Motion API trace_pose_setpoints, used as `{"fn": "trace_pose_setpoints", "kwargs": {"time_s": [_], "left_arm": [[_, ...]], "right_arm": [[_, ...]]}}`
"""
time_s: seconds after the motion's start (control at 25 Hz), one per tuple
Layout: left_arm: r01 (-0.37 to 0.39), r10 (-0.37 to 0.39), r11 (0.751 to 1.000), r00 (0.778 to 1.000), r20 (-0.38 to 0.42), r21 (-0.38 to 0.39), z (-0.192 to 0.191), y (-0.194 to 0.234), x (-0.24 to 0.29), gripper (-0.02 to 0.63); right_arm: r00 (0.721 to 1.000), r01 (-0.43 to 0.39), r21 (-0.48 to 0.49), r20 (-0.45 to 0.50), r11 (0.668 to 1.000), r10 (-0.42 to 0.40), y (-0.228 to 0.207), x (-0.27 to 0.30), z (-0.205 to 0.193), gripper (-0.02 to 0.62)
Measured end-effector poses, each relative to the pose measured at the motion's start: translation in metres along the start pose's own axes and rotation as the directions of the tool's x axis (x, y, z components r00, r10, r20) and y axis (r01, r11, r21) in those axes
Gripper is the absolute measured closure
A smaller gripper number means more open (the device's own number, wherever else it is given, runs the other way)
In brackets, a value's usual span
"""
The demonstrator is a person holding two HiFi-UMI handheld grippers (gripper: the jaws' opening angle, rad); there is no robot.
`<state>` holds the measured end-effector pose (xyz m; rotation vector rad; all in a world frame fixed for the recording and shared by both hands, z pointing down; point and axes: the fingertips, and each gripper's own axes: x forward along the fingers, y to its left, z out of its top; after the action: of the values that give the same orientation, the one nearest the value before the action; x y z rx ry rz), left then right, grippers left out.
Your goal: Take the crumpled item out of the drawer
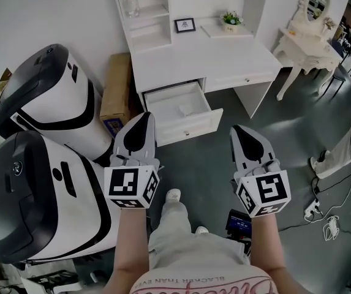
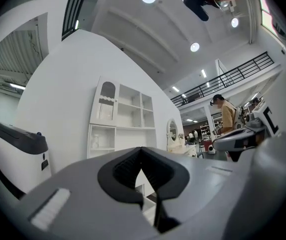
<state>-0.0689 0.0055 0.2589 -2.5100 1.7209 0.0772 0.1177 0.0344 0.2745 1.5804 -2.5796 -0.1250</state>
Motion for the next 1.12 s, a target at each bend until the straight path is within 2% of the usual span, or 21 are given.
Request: {"fn": "trace_pose_setpoints", "kwargs": {"time_s": [0.4, 0.64, 0.92, 1.12], "left_arm": [[0.076, -0.076, 0.997, 0.997, 0.021, -0.014, -0.009, 0.08, 0.107, 0.597], [0.152, -0.152, 0.988, 0.988, 0.0, -0.017, -0.023, 0.117, 0.158, 0.597], [0.225, -0.226, 0.974, 0.974, -0.023, -0.037, -0.047, 0.139, 0.196, 0.597], [0.246, -0.251, 0.967, 0.965, -0.08, -0.064, -0.074, 0.14, 0.214, 0.597]], "right_arm": [[0.997, 0.082, -0.017, -0.013, 0.996, -0.082, -0.019, 0.113, 0.008, 0.589], [0.986, 0.16, -0.003, -0.035, 0.987, -0.16, -0.031, 0.169, 0.006, 0.589], [0.972, 0.216, 0.001, -0.1, 0.976, -0.215, -0.035, 0.203, -0.012, 0.589], [0.959, 0.242, 0.004, -0.149, 0.97, -0.239, -0.042, 0.209, -0.028, 0.589]]}}
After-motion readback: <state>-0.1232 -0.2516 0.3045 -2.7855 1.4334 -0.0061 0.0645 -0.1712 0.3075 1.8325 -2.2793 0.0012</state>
